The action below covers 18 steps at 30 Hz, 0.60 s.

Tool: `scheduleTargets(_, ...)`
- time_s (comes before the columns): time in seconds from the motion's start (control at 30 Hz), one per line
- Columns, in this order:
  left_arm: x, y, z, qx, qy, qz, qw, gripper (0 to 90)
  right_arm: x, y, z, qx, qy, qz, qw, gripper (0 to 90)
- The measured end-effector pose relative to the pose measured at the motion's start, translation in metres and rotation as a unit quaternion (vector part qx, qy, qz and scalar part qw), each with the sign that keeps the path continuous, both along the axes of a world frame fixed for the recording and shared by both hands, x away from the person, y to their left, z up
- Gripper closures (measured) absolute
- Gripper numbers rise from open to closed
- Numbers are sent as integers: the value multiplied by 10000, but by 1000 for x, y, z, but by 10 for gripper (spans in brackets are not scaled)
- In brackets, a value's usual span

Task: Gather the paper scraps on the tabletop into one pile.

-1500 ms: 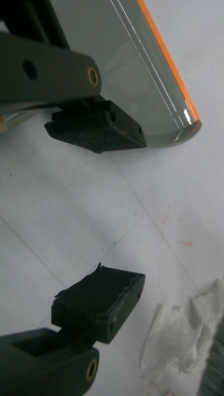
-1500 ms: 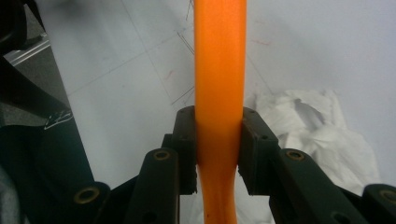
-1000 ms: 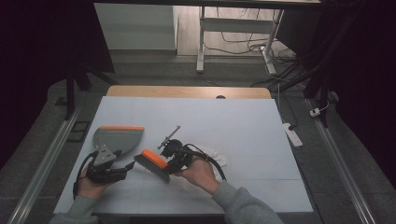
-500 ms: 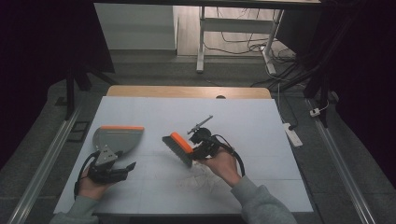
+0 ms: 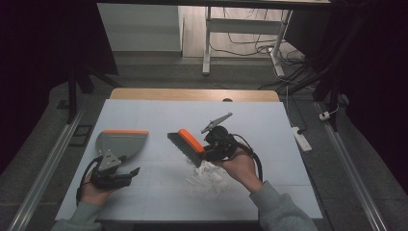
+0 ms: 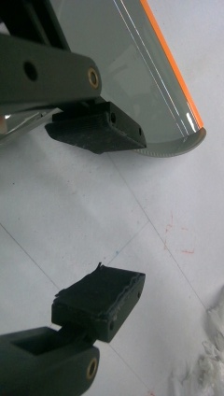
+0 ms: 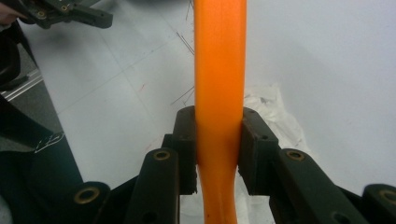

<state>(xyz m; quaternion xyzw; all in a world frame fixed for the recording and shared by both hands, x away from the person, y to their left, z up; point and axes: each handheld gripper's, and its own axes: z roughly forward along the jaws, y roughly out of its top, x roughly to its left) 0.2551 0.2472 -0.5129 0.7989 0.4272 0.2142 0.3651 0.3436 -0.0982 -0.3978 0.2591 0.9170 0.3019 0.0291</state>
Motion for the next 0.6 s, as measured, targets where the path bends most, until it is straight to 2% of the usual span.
scheduleTargets(0.13, 0, 1, 0, -7, -9, 28, 10000, 324, -8, 4, -5, 20, 174, 239, 9996, 701)
scheduleTargets(0.27, 0, 1, 0, -1, -2, 22, 10000, 324, -23, 14, -15, -244, 395, 637, 9969, 701)
scheduleTargets(0.4, 0, 1, 0, 5, -4, 16, 10000, 324, -38, 22, -29, -694, 607, 971, 9910, 700)
scheduleTargets(0.6, 0, 0, 0, 9, -5, 8, 10000, 324, -53, 32, -49, -1233, 777, 1433, 9789, 701)
